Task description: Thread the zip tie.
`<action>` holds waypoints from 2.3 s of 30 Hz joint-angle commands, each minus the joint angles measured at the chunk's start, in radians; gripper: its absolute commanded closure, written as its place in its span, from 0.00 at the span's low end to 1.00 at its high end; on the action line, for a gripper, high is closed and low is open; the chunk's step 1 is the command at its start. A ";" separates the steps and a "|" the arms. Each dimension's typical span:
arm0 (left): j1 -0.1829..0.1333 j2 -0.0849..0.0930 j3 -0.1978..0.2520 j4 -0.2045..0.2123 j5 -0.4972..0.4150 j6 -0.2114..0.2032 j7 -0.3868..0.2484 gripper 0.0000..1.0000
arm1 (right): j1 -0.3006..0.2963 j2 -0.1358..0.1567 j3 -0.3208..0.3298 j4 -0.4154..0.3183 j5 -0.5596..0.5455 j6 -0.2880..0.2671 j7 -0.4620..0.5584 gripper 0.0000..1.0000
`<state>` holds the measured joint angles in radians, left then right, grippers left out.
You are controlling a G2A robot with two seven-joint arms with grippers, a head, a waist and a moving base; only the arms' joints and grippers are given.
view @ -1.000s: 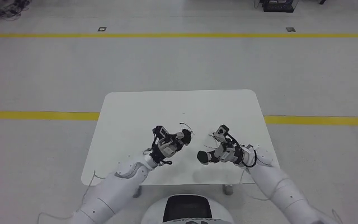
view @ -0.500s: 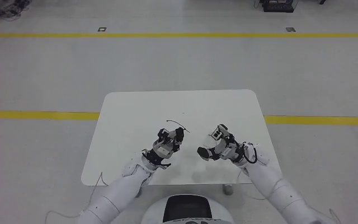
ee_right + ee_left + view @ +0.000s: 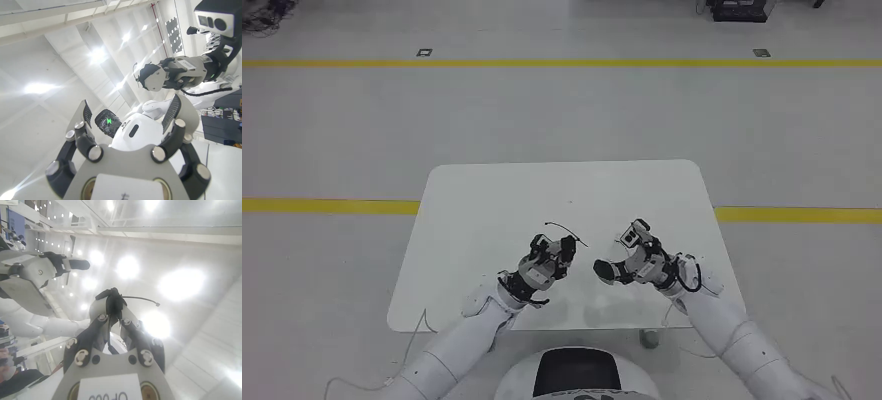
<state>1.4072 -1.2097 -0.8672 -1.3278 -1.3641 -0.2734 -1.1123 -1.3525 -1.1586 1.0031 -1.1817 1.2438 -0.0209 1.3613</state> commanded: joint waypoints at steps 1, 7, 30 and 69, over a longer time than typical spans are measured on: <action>-0.001 0.000 0.000 0.001 0.003 -0.003 0.002 1.00 | 0.000 0.000 0.000 0.000 0.001 0.000 0.000 0.00; 0.003 -0.001 0.000 -0.011 0.035 -0.005 0.067 1.00 | -0.011 0.001 0.008 -0.028 -0.050 -0.045 -0.070 0.00; 0.024 -0.002 -0.010 -0.050 0.178 -0.041 0.160 1.00 | -0.061 -0.002 0.059 -0.117 -0.097 -0.139 -0.150 0.00; 0.028 -0.004 -0.014 -0.048 0.185 -0.044 0.151 1.00 | -0.011 -0.033 0.037 -0.064 -0.180 -0.059 -0.143 0.92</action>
<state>1.4349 -1.2136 -0.8811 -1.3762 -1.1791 -0.3174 -0.9614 -1.3624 -1.1918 1.0388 -1.2451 1.0658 -0.0794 1.2190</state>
